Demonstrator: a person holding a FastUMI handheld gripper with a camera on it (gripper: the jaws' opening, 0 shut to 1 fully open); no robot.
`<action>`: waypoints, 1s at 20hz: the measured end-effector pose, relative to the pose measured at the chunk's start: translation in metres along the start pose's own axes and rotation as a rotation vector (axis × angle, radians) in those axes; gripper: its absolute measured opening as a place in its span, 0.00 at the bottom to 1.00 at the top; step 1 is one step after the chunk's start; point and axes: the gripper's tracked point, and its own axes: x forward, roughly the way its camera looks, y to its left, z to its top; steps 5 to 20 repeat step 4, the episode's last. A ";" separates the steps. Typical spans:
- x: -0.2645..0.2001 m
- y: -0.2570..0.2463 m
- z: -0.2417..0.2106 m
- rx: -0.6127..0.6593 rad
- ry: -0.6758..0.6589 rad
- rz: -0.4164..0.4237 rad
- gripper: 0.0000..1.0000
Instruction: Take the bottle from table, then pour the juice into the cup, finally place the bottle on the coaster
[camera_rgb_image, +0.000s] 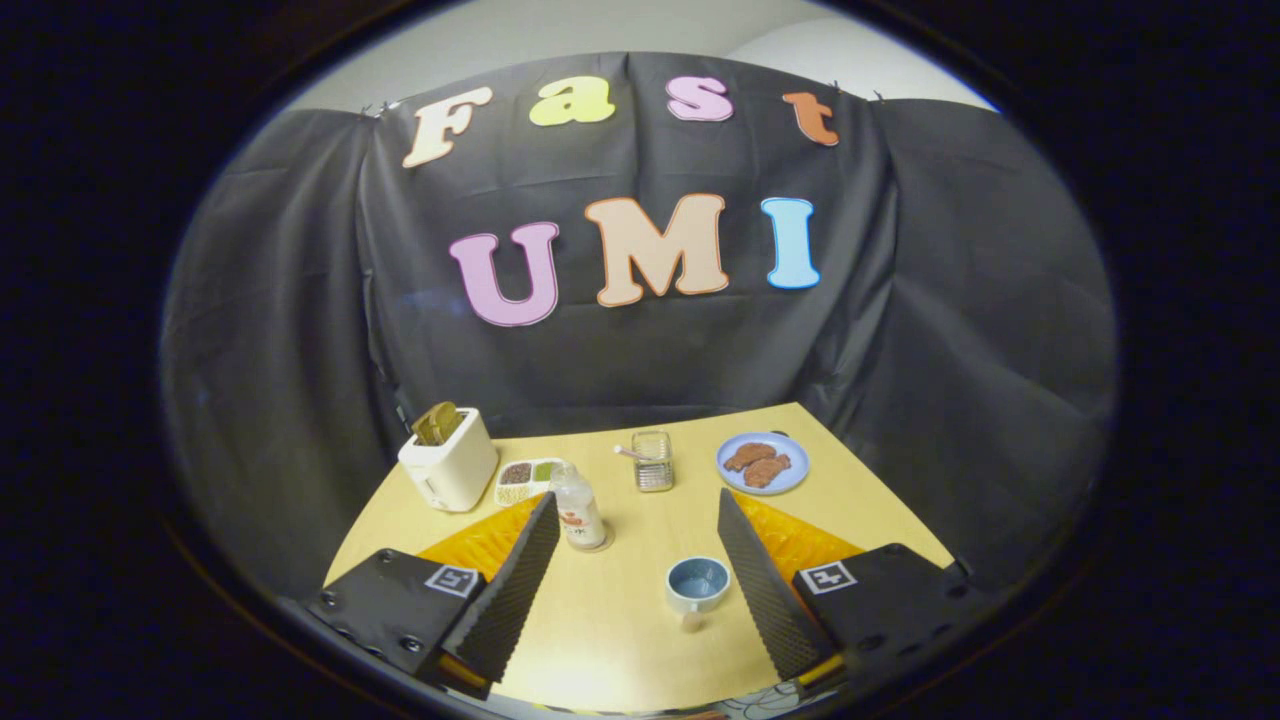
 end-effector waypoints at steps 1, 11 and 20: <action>0.000 0.000 -0.001 -0.002 0.002 0.000 1.00; -0.001 0.001 -0.005 -0.002 0.009 0.001 1.00; -0.001 0.001 -0.005 -0.002 0.009 0.001 1.00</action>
